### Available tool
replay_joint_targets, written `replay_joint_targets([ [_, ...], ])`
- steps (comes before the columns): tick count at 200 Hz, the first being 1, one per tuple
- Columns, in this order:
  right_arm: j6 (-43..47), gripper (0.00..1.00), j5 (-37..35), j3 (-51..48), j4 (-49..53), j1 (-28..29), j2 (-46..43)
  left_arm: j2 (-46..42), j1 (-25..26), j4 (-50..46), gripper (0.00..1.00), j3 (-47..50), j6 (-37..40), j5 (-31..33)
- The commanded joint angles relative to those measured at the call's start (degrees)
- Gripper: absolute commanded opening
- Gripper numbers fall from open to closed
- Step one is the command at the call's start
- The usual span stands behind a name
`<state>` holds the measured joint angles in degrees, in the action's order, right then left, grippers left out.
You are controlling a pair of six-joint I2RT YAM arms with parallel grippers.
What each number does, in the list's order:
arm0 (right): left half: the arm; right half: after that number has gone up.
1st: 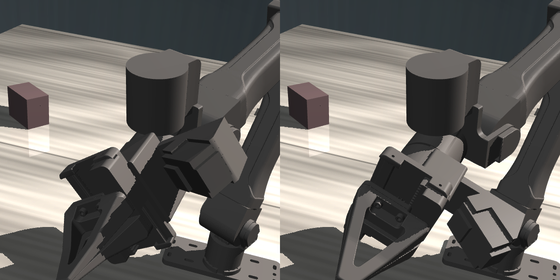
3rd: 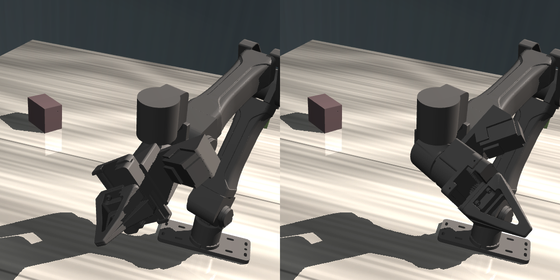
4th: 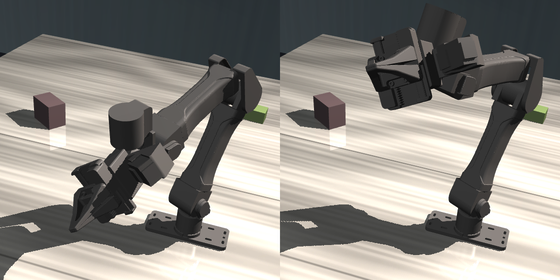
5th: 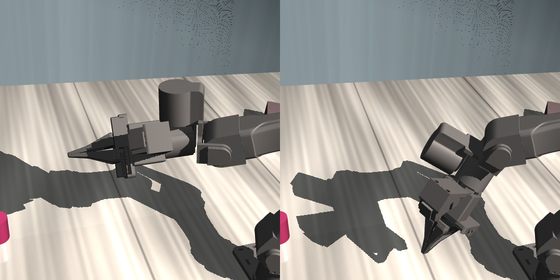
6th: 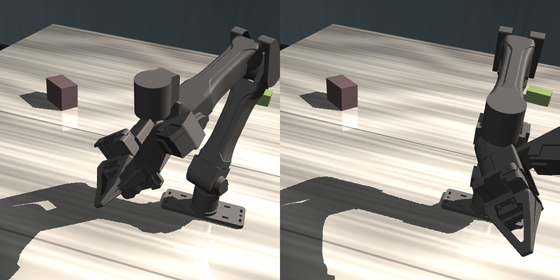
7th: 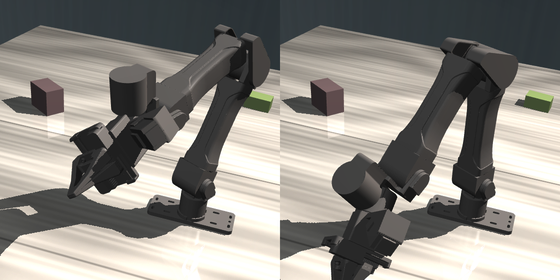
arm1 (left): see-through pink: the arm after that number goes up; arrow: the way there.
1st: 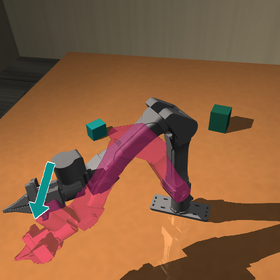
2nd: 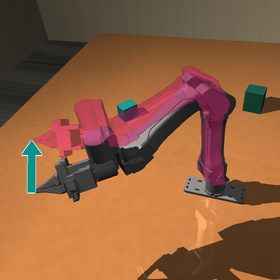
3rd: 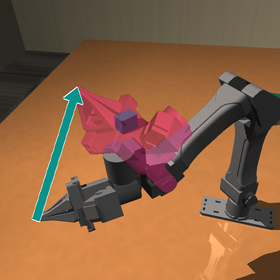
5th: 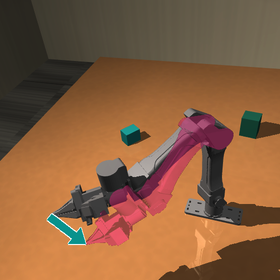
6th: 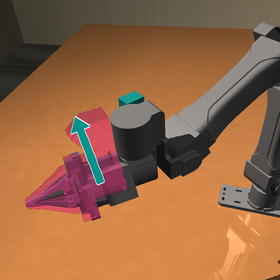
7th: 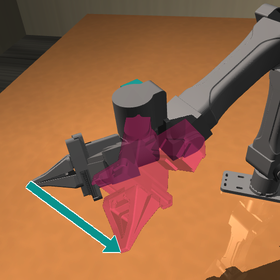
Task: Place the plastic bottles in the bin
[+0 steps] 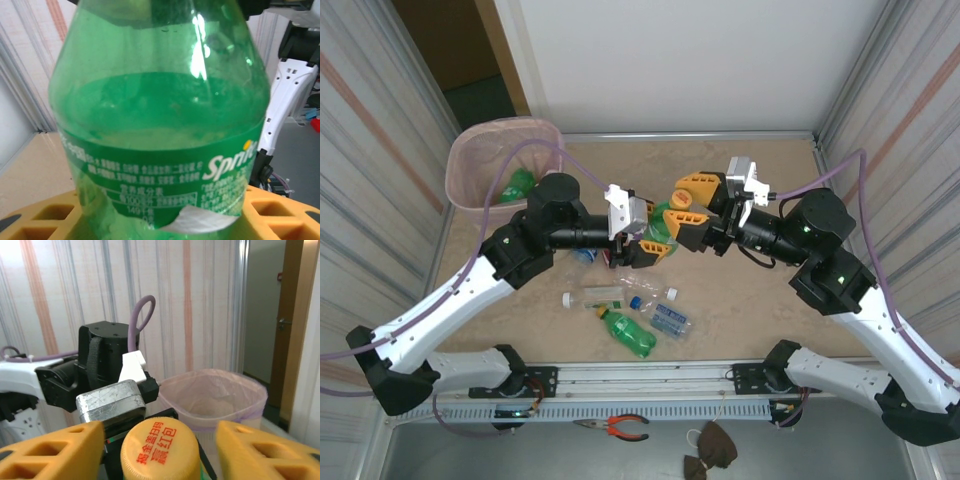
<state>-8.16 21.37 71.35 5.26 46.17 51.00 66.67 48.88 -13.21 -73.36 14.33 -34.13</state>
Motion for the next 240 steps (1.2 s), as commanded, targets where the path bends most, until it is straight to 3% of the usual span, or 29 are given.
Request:
replay_joint_targets([
  [1, 0.9, 0.74, -3.2, 0.2, 1.5, 0.4, -1.4, -2.0, 0.2, 0.2, 0.55, -0.1, 0.5, 5.3],
  [39, 3.3, 0.78, -7.9, 0.0, 3.9, 0.4, -3.5, -2.0, -1.4, -6.2, 0.55, -3.5, 1.1, 17.0],
  [72, 5.0, 0.79, -10.5, 0.0, 5.5, 0.4, -4.2, -0.9, -8.0, -14.4, 0.55, -10.1, -1.2, 21.8],
  [181, 6.9, 0.79, -10.7, 0.3, 7.7, 0.4, -3.1, 6.2, -43.6, -37.9, 0.55, -26.0, -5.9, 24.4],
  [213, 6.7, 0.78, -9.6, 0.6, 7.7, 0.3, -2.3, 9.9, -50.4, -41.9, 0.55, -27.2, -6.8, 24.1],
  [240, 6.5, 0.79, -9.1, -0.1, 7.4, 0.3, -2.1, 14.1, -53.1, -45.5, 0.55, -29.3, -6.5, 24.9],
])
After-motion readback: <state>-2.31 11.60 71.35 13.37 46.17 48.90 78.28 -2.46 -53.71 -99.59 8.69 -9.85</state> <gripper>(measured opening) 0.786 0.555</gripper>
